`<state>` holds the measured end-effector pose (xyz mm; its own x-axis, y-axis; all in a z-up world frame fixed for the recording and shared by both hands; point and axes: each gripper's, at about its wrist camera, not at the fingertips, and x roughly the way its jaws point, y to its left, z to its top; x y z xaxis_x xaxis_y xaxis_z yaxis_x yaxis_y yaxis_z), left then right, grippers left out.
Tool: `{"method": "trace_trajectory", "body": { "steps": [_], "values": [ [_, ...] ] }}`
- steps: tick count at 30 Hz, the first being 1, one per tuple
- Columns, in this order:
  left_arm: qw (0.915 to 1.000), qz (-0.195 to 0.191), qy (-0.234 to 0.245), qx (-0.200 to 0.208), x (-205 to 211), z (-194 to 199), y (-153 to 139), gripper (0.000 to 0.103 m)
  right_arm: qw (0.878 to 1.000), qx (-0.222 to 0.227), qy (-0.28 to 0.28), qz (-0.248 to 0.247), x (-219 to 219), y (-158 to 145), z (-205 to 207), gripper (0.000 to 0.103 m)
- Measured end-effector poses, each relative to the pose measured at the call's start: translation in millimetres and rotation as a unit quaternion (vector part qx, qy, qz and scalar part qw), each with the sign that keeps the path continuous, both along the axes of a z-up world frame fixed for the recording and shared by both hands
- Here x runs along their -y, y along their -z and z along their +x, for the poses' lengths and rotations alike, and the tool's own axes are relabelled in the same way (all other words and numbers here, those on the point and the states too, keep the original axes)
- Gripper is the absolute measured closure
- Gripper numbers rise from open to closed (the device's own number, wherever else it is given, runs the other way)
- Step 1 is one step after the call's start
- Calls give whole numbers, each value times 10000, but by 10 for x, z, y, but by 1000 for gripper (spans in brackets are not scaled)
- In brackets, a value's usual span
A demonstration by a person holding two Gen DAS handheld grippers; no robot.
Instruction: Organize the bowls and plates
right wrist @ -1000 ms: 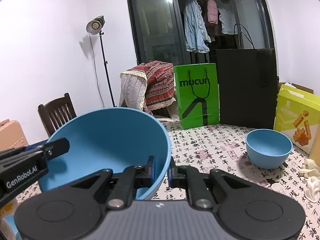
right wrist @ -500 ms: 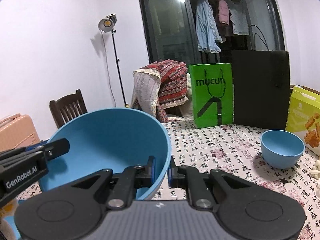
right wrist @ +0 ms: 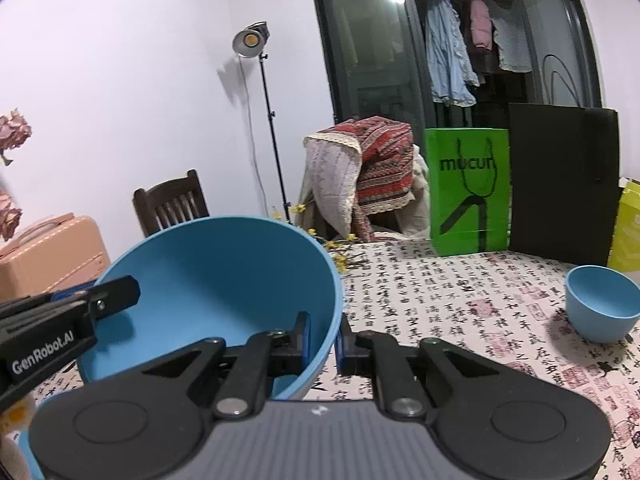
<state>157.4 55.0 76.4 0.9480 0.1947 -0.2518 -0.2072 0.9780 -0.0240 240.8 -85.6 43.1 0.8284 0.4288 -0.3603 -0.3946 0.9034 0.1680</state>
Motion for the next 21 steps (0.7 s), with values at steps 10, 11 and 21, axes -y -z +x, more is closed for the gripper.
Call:
{"method": "trace_trajectory", "body": {
  "steps": [10,11,21],
  "values": [
    [9995,17,-307,18,-167,-178,-21,90,9995,1,-319,35,-217,-9,-84,91],
    [9994,19,-336,22,-181,-197,-24,90,9994,4,-345,36,-240,-11,-91,91],
    [9982,28,-597,47,-330,-360,-29,90,9981,12,-614,62,-423,-11,-175,91]
  ]
}}
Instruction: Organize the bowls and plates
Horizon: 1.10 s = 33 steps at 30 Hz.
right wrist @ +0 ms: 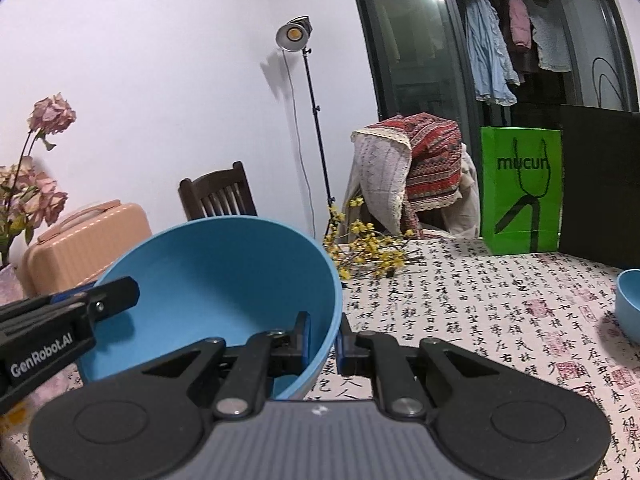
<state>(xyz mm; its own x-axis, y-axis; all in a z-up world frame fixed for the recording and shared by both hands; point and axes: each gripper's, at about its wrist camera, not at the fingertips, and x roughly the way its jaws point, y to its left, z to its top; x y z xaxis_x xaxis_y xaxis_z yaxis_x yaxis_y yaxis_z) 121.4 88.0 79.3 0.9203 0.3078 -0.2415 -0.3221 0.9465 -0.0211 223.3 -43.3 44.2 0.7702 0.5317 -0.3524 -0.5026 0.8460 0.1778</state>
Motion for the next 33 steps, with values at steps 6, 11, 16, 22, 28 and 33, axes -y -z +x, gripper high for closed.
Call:
{"method": "trace_trajectory", "body": {
  "steps": [6,11,16,22,28,33],
  "values": [
    [9999,-18,-157,11,-110,-101,15,89,9999,-2,-173,5,-137,-8,-43,91],
    [9994,-28,-340,19,-221,-201,21,89,9994,1,-346,-9,-291,-6,-85,91],
    [9987,-66,-496,24,-344,-298,33,89,9986,2,-523,-21,-448,8,-133,91],
    [9976,-92,-691,22,-485,-413,44,90,9974,2,-713,-46,-626,15,-197,91],
    [9962,-124,-862,24,-605,-540,58,90,9960,6,-887,-71,-807,26,-281,91],
    [9948,-137,-1010,18,-688,-649,71,90,9946,1,-1033,-70,-947,23,-348,91]
  ]
}}
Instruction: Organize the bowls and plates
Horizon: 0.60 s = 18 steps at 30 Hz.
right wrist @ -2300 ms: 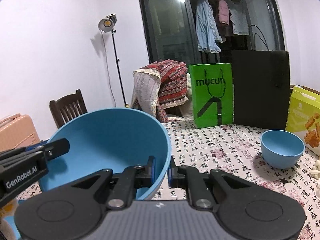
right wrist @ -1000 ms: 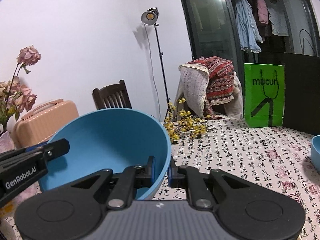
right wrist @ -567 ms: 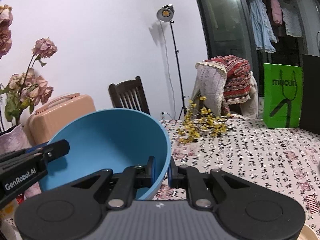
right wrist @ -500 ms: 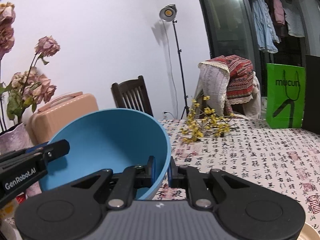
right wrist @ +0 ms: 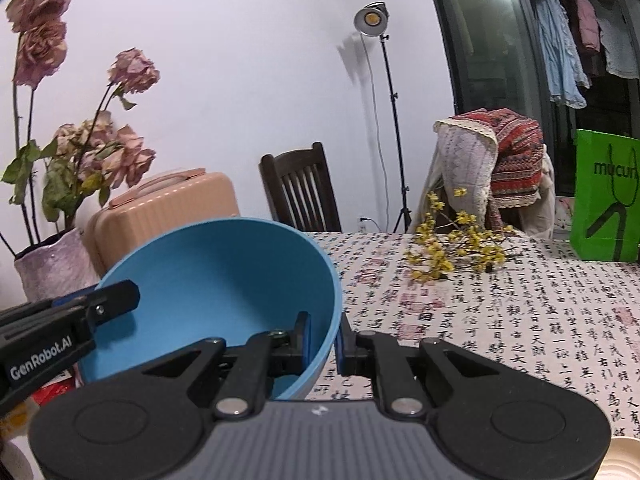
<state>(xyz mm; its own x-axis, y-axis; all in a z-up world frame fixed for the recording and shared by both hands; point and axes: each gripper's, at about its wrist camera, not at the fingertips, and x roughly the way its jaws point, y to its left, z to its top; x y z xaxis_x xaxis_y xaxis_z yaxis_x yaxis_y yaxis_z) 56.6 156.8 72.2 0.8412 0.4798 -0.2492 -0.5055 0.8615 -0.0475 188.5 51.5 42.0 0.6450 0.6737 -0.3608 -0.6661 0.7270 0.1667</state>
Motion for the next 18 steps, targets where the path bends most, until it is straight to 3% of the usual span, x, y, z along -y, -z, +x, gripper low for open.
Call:
{"method": "trace_trajectory", "body": {
  "steps": [18],
  "values": [
    [9988,-29,-479,-12,-258,-346,8,90,9989,-25,-472,-24,-403,5,-223,91]
  ]
}}
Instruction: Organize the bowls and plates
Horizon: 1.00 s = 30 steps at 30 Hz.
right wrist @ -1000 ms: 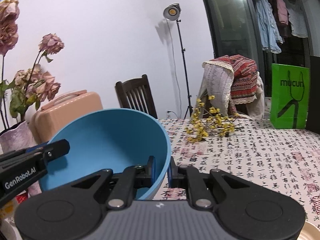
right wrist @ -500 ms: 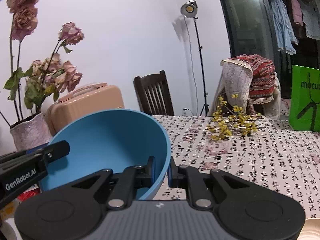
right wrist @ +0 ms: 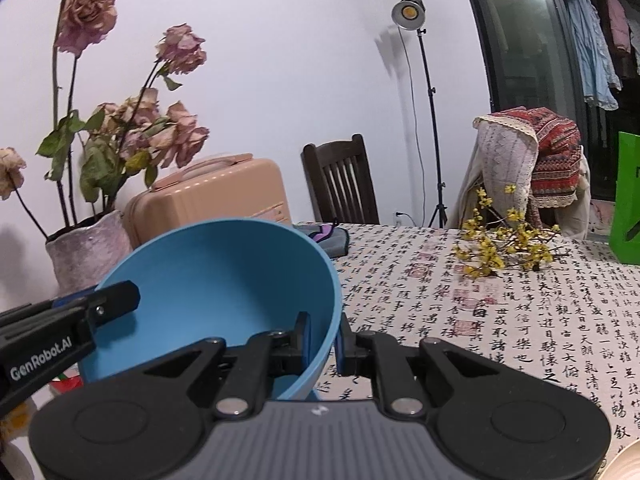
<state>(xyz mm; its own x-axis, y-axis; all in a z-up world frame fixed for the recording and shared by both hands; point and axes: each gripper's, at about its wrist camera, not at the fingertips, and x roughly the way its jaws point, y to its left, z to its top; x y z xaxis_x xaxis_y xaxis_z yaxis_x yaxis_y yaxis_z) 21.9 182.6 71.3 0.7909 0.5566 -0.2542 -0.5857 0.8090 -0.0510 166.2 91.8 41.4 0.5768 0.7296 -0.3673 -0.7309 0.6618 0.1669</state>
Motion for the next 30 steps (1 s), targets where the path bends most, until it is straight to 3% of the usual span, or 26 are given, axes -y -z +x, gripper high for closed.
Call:
{"method": "trace_trajectory", "body": {
  "steps": [30],
  "values": [
    [9997,-211,-65,-35,-251,-142,185,90,9996,-43,-105,-245,-253,164,-113,91]
  ]
}}
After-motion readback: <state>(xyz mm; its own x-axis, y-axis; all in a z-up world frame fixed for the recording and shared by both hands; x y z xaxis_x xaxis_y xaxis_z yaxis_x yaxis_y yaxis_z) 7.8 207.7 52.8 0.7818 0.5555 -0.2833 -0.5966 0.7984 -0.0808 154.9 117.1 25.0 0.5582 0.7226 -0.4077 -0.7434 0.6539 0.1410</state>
